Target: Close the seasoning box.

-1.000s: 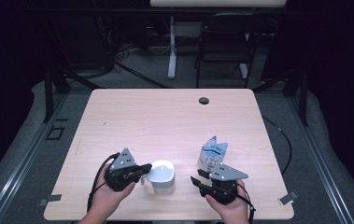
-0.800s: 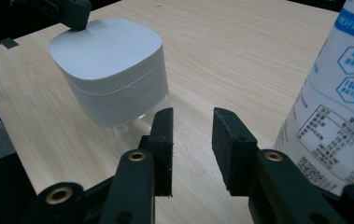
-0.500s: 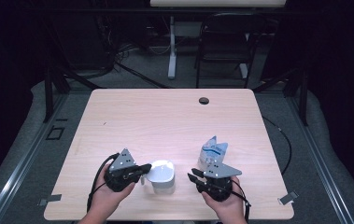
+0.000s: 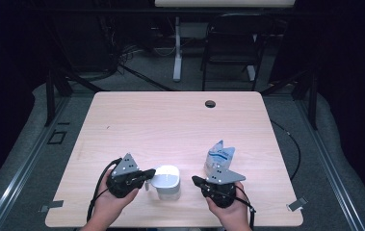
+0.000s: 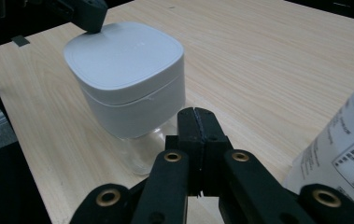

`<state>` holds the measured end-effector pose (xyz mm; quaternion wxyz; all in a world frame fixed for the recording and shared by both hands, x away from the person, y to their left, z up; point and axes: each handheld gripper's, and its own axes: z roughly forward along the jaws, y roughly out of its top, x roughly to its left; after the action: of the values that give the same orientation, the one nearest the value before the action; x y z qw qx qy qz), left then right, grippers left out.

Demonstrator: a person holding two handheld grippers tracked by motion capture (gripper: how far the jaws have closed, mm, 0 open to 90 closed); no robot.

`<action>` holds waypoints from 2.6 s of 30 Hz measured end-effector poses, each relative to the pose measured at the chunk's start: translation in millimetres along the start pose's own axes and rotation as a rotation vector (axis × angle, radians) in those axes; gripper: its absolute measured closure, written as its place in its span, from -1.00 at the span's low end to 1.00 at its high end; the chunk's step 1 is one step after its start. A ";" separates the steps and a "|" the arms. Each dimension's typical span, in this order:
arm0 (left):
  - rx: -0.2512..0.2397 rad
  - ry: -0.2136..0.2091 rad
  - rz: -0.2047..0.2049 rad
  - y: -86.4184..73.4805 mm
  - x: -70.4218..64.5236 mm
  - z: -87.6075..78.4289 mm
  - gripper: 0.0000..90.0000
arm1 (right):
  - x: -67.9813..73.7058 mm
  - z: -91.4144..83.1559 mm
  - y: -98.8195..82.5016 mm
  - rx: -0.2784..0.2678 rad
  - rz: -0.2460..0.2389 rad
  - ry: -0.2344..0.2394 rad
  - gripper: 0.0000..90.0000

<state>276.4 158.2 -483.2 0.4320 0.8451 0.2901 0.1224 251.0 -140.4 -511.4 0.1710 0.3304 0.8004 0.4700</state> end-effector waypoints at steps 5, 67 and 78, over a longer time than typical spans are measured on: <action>0.003 0.001 -0.002 0.1 1.4 -0.5 1.00 | 3.5 4.8 0.8 0.026 -0.037 -0.002 1.00; -0.039 0.024 -0.043 -19.2 3.7 -14.4 0.91 | 22.1 23.5 5.7 0.010 -0.094 0.055 0.93; -0.050 0.022 -0.077 -45.1 11.4 -22.4 0.76 | 21.6 22.9 6.9 0.006 -0.089 0.050 0.87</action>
<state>257.9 200.5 -506.5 0.4542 0.8209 0.3240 0.1220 251.4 -108.5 -516.1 0.1706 0.2832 0.8196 0.4678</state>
